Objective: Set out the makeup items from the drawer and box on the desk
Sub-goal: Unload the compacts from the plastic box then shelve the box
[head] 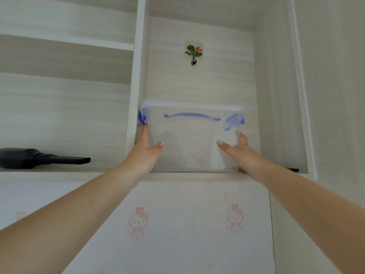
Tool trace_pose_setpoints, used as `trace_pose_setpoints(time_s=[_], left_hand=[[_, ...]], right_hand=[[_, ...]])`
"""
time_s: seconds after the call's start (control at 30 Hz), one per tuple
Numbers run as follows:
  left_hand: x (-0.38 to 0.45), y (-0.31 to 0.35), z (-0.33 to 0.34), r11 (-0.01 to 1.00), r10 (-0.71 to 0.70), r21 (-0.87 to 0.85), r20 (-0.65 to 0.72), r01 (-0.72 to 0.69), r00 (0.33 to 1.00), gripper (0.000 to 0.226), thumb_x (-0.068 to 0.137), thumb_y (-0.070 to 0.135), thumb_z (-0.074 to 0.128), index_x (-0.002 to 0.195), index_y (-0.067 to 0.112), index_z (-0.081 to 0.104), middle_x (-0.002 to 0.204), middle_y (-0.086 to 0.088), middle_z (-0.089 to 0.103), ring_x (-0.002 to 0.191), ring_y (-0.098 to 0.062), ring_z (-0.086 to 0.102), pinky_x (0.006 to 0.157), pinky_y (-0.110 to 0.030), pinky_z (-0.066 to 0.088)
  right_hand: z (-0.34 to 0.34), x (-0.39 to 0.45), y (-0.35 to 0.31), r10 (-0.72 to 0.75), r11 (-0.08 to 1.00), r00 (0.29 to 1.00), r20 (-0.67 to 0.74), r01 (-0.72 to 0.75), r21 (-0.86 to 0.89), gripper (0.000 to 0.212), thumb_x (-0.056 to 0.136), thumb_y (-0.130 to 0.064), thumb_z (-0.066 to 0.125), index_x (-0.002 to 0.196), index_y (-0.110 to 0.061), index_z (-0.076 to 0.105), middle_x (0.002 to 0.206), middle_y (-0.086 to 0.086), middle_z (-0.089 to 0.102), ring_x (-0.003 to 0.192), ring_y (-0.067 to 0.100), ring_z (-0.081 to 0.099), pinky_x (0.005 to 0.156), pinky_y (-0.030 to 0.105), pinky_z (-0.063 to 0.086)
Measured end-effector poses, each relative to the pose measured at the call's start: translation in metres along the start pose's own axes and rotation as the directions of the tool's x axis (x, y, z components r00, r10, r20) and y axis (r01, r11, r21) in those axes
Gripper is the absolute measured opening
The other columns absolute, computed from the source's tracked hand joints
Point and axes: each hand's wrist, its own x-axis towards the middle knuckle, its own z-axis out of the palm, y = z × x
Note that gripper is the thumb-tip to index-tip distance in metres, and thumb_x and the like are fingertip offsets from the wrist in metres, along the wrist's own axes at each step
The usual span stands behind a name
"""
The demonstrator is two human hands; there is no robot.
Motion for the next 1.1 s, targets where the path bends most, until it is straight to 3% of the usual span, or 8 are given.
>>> trace_pose_setpoints(time_s=[0.33,0.5,0.57,0.63,0.7,0.83,1.0,1.1], left_hand=[[0.001,0.001,0.004,0.998,0.015,0.062,-0.053,-0.012,0.999,0.067,0.093,0.028,0.050,0.148,0.037,0.012,0.152,0.012,0.029,0.138,-0.015,0.032,0.114,-0.043,0.028],[-0.022,0.016,0.005,0.994,0.105,-0.014,-0.085,-0.107,0.991,0.059,0.085,0.040,0.053,0.141,0.033,0.034,0.141,0.015,0.047,0.129,-0.005,0.045,0.112,-0.038,0.034],[-0.042,0.023,0.006,0.993,0.107,-0.034,-0.081,-0.110,0.991,0.050,0.086,0.038,0.055,0.134,0.035,0.041,0.133,0.024,0.050,0.122,0.011,0.045,0.108,-0.024,0.035],[-0.062,0.029,0.006,0.993,0.101,-0.048,-0.090,-0.105,0.991,0.038,0.093,0.024,0.055,0.119,0.048,0.040,0.117,0.041,0.045,0.102,0.034,0.039,0.090,0.002,0.032],[-0.083,0.033,0.004,0.995,0.071,-0.059,-0.113,-0.078,0.991,0.044,0.093,0.019,0.055,0.120,0.050,0.038,0.114,0.040,0.041,0.100,0.034,0.039,0.084,0.004,0.030],[-0.125,0.037,-0.014,0.996,-0.065,-0.075,-0.114,0.056,0.991,0.053,0.089,0.025,0.060,0.137,0.028,0.039,0.136,0.012,0.049,0.122,-0.001,0.048,0.102,-0.023,0.039],[-0.183,0.036,-0.033,0.983,-0.185,-0.034,-0.147,0.182,0.972,0.042,0.088,0.025,0.061,0.128,0.029,0.047,0.121,0.011,0.060,0.110,0.005,0.056,0.104,-0.033,0.044],[-0.225,0.026,-0.048,0.961,-0.269,0.014,-0.182,0.276,0.946,0.038,0.087,0.027,0.064,0.122,0.030,0.051,0.120,0.007,0.062,0.108,0.001,0.059,0.103,-0.036,0.045]], right_hand=[[0.004,0.007,0.005,0.022,1.000,0.999,-0.023,-0.022,-0.005,0.087,0.083,-0.058,0.055,0.148,-0.031,0.004,0.148,-0.004,0.032,0.129,0.023,0.042,0.098,0.037,0.041],[0.017,-0.004,0.002,-0.032,0.985,0.961,-0.273,0.076,0.153,0.090,0.084,-0.049,0.060,0.150,-0.019,0.007,0.153,0.005,0.028,0.139,0.022,0.031,0.109,0.033,0.025],[0.023,-0.020,0.004,-0.050,0.950,0.919,-0.392,0.165,0.265,0.084,0.085,-0.043,0.061,0.149,-0.019,0.014,0.153,0.004,0.027,0.139,0.016,0.029,0.108,0.030,0.025],[0.028,-0.039,0.008,-0.129,0.934,0.901,-0.413,0.250,0.254,0.078,0.085,-0.041,0.062,0.148,-0.022,0.019,0.153,-0.002,0.025,0.139,0.007,0.025,0.107,0.025,0.024],[0.033,-0.063,0.009,-0.242,0.919,0.898,-0.367,0.333,0.209,0.071,0.086,-0.037,0.062,0.145,-0.028,0.024,0.150,-0.011,0.027,0.135,-0.001,0.025,0.104,0.019,0.022],[0.049,-0.110,0.006,-0.404,0.870,0.894,-0.192,0.441,0.222,0.062,0.087,-0.029,0.062,0.141,-0.029,0.031,0.143,-0.018,0.033,0.134,-0.003,0.030,0.108,0.019,0.024],[0.080,-0.158,0.014,-0.377,0.882,0.924,0.059,0.338,0.329,0.066,0.074,-0.050,0.059,0.134,-0.035,0.038,0.145,-0.017,0.036,0.127,-0.004,0.035,0.104,0.020,0.029],[0.104,-0.183,0.028,-0.368,0.891,0.911,0.186,0.288,0.351,0.053,0.080,-0.042,0.062,0.127,-0.042,0.037,0.140,-0.019,0.039,0.126,-0.008,0.035,0.111,0.026,0.029]])
